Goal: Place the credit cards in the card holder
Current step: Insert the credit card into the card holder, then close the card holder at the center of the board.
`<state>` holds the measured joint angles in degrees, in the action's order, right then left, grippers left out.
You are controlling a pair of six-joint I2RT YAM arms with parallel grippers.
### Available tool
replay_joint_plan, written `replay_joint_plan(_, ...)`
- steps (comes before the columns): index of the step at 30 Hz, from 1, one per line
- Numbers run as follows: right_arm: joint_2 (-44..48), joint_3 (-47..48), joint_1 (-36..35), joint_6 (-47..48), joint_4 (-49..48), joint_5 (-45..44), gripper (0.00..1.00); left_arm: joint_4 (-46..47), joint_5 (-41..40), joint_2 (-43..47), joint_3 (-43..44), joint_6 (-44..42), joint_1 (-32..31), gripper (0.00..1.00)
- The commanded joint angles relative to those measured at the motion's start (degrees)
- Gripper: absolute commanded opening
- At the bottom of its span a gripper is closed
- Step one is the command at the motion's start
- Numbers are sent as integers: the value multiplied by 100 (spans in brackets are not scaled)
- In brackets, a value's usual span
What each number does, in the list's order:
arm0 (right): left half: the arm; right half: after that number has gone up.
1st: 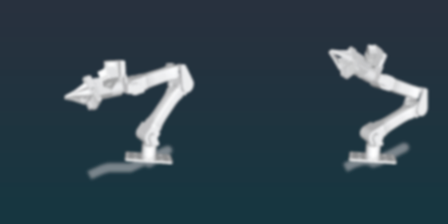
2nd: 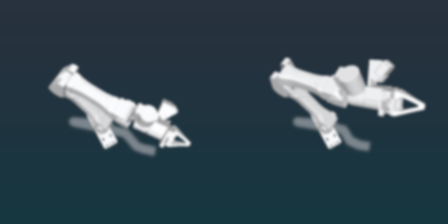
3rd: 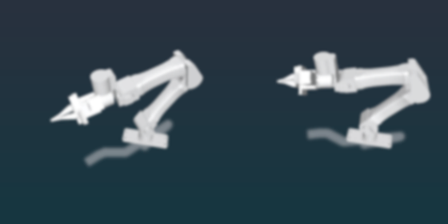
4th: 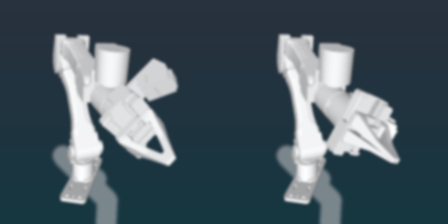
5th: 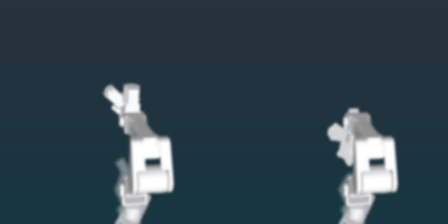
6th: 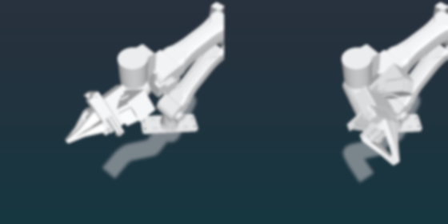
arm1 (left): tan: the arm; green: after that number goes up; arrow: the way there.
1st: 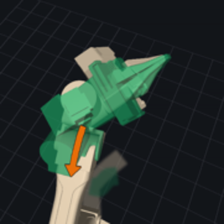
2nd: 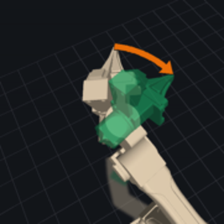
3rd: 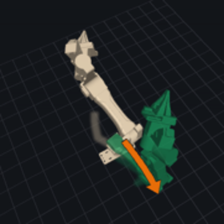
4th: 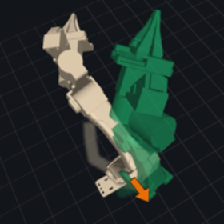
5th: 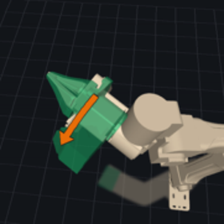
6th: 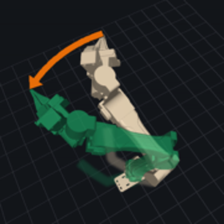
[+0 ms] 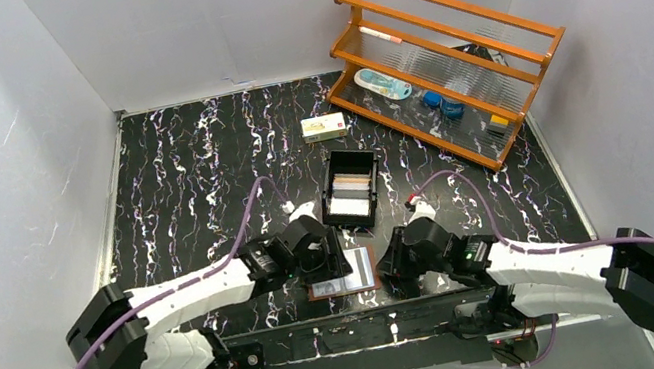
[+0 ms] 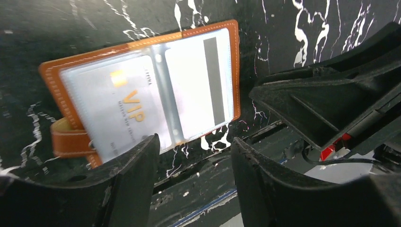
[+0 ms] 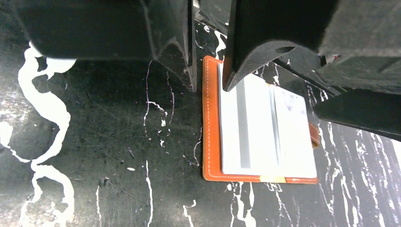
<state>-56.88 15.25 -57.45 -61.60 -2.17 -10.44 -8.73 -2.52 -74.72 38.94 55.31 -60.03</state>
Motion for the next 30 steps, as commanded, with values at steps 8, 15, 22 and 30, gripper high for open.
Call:
replay_joint_plan(8,-124,390,-33,34,47,-4,35,-2529,-1002,274,490,-148,360,57)
replay_joint_plan(15,-272,662,-28,104,72,-23,35,-2370,-886,227,291,-315,541,52)
replay_joint_plan(22,-346,677,-34,131,42,-12,35,-2057,-754,-110,324,-794,796,50)
replay_joint_plan(30,-381,650,-37,123,-42,-4,35,-2172,-547,-342,508,-489,937,41)
